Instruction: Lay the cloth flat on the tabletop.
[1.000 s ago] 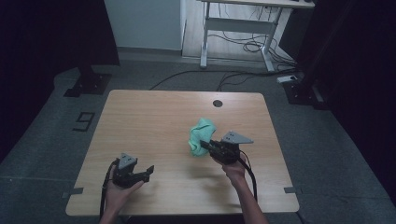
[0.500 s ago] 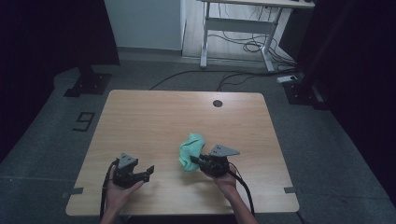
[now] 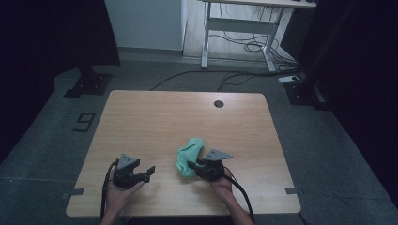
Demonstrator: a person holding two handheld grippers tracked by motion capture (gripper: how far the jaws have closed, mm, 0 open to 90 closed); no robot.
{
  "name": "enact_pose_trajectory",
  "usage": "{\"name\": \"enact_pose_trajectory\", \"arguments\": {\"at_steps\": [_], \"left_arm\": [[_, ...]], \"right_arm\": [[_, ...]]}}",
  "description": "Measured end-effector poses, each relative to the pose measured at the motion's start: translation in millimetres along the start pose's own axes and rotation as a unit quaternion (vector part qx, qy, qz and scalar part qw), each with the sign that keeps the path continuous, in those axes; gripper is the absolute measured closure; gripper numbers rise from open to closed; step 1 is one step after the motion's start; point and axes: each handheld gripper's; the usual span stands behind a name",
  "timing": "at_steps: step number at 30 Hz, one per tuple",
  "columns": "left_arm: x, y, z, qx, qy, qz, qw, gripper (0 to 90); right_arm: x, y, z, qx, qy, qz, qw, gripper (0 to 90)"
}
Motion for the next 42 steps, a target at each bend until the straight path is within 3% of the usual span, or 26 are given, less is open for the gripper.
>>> {"name": "enact_pose_trajectory", "arguments": {"at_steps": [10, 11, 12, 15, 19, 24, 37, 42], "left_arm": [[-2.0, 1.4, -0.3, -0.001, 0.005, 0.009, 0.9999, 31.9], [-2.1, 1.6, -0.4, -0.001, 0.005, 0.01, 0.9999, 32.1], [-2.3, 1.7, -0.5, -0.001, 0.005, 0.01, 0.9999, 32.1], [-3.5, 1.6, -0.9, -0.003, 0.007, 0.013, 0.9999, 32.2], [-6.3, 2.0, -1.5, -0.005, 0.009, 0.017, 0.9998, 32.5], [-13.7, 5.7, -3.3, -0.003, 0.02, 0.025, 0.9995, 34.9], [-38.5, 35.1, -13.0, 0.025, 0.063, 0.037, 0.997, 37.6], [-36.5, 45.8, -23.0, 0.021, 0.058, 0.039, 0.9973, 40.2]], "right_arm": [[-1.9, 7.8, 4.8, 0.025, 0.002, 0.0, 0.9997, 64.3], [-2.2, 8.5, 5.7, 0.026, 0.004, 0.005, 0.9996, 56.9], [-2.2, 8.5, 5.7, 0.026, 0.004, 0.005, 0.9996, 56.9], [0.6, 5.7, 6.3, 0.016, 0.001, 0.014, 0.9998, 37.3], [2.9, -0.3, 6.4, 0.002, 0.015, 0.025, 0.9996, 26.8], [0.3, -10.6, 6.9, -0.003, 0.028, 0.015, 0.9995, 22.2], [-15.3, -28.1, 14.0, -0.011, 0.041, 0.037, 0.9984, 21.3], [-19.0, -30.0, 15.3, -0.01, 0.043, 0.041, 0.9982, 22.4]]}}
Point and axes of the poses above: each handheld gripper's, and its own axes: y roughly forward along the jaws, z roughly out of its underside, x roughly to its left, and after that the axes turned 6 degrees about x, right-handed
